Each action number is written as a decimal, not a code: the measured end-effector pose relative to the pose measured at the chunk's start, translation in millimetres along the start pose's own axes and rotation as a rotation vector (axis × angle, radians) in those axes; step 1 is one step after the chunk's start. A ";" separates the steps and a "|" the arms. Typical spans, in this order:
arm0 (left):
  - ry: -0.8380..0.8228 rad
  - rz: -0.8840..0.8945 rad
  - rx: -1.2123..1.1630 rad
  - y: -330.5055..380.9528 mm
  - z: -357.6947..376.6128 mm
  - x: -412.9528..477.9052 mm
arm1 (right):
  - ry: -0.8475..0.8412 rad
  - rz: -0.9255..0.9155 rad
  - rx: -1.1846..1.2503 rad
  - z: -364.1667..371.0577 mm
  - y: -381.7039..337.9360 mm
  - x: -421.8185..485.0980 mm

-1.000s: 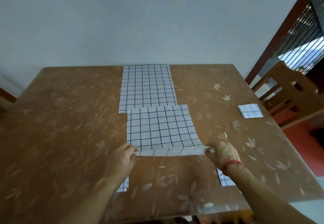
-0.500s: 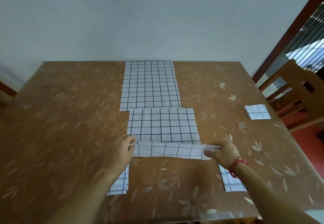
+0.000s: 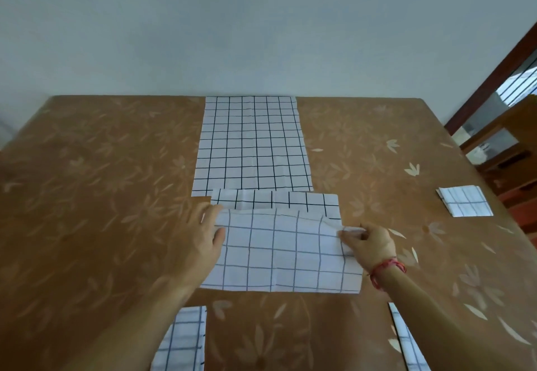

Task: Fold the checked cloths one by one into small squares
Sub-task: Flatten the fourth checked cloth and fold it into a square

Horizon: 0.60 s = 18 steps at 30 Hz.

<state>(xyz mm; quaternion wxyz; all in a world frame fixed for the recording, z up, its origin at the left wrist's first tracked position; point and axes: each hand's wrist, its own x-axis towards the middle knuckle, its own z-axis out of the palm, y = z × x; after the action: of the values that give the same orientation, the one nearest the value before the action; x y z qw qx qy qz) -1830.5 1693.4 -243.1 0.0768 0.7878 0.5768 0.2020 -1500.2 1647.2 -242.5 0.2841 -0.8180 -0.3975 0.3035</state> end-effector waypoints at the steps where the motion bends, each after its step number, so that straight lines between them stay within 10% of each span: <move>1: -0.002 0.023 0.026 -2.4 3.5 -2.7 | 0.009 0.002 -0.014 4.0 -3.0 6.6; 18: -0.310 0.336 0.146 24.7 76.6 -95.0 | 0.051 0.057 -0.062 46.1 -18.0 70.0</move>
<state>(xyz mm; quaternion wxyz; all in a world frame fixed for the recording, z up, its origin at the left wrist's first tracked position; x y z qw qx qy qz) -1801.7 1604.8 -325.6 0.0725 0.8978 0.4319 0.0462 -1507.1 1724.6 -278.9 0.2598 -0.8450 -0.3760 0.2778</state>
